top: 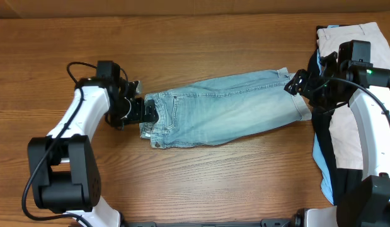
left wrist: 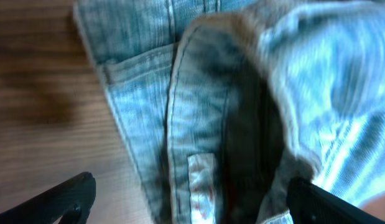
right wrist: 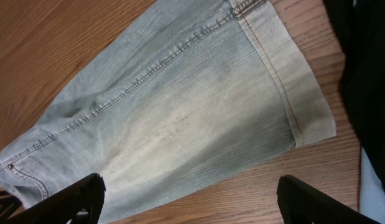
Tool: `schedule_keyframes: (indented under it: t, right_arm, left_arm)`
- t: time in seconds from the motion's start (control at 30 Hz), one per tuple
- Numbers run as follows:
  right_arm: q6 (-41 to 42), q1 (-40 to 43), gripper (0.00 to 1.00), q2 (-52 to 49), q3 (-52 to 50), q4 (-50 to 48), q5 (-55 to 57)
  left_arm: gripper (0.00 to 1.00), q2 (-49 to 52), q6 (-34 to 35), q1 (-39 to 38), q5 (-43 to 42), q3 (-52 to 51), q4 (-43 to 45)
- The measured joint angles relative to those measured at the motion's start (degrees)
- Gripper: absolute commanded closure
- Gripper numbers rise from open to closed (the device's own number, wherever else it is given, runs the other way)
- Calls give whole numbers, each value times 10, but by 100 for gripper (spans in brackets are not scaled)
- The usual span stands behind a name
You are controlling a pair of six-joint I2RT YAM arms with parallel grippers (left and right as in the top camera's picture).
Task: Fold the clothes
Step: 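Grasp the waist end with left gripper while right gripper holds the leg end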
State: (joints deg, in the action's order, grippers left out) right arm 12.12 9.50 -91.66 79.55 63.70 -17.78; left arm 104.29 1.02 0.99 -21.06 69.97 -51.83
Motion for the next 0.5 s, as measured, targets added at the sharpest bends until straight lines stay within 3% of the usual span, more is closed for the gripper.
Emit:
schedule_keyframes:
  t: [0.23,0.5]
  right_arm:
    - [-2,0,5,0,0,3,0]
    - [-5,0,3,0,0,0,0]
  left_arm:
    - [0,-22,-35,17,-2,132,-128]
    - [0,-15,-59,2,1,109,-84]
